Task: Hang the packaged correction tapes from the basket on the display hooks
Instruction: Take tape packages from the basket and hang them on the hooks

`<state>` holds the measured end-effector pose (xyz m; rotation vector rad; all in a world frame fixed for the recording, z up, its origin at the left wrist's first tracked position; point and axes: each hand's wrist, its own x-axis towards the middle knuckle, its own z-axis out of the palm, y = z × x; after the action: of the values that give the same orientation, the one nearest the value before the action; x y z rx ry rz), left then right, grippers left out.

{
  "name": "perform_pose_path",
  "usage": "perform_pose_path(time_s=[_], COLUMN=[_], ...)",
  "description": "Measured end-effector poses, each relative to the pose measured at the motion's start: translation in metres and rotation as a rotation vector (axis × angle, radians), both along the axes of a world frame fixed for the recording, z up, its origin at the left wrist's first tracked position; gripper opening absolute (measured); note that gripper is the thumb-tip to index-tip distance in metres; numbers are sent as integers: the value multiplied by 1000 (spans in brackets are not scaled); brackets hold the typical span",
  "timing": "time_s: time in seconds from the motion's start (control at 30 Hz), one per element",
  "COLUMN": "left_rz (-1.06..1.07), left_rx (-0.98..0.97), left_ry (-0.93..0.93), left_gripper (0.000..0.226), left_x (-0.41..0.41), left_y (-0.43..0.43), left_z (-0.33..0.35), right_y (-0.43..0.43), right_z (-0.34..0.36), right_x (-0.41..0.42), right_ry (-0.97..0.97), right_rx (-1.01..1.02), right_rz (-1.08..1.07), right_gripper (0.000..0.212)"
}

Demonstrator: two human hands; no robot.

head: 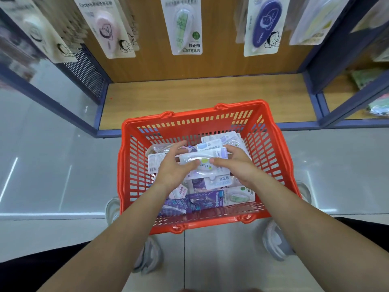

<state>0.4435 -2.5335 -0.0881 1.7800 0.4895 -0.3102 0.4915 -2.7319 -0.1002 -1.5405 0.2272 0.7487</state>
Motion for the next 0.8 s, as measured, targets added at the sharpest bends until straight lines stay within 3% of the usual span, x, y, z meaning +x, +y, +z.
perform_pose_path(time_s=[0.03, 0.17, 0.33, 0.53, 0.6, 0.7, 0.8], left_rz=[-56, -88, -39, 15, 35, 38, 92], left_rx=[41, 160, 136, -130, -177, -183, -187], left_ry=[-11, 57, 154, 204, 208, 226, 219], left_gripper=[43, 32, 38, 38, 38, 26, 18], left_x=[1, 2, 1, 12, 17, 18, 19], left_y=[0, -1, -9, -7, 0, 12, 19], left_z=[-4, -17, -22, -29, -34, -43, -51], right_y=[0, 0, 7, 18, 13, -10, -32], right_z=[-3, -16, -25, -33, -34, -53, -78], right_x=[1, -1, -6, 0, 15, 45, 59], right_ry=[1, 42, 106, 131, 50, -143, -198], right_rx=[26, 83, 82, 32, -58, -419, -710], right_rz=[-9, -129, -172, -30, 41, 18, 67], right_gripper=[66, 22, 36, 31, 33, 46, 57])
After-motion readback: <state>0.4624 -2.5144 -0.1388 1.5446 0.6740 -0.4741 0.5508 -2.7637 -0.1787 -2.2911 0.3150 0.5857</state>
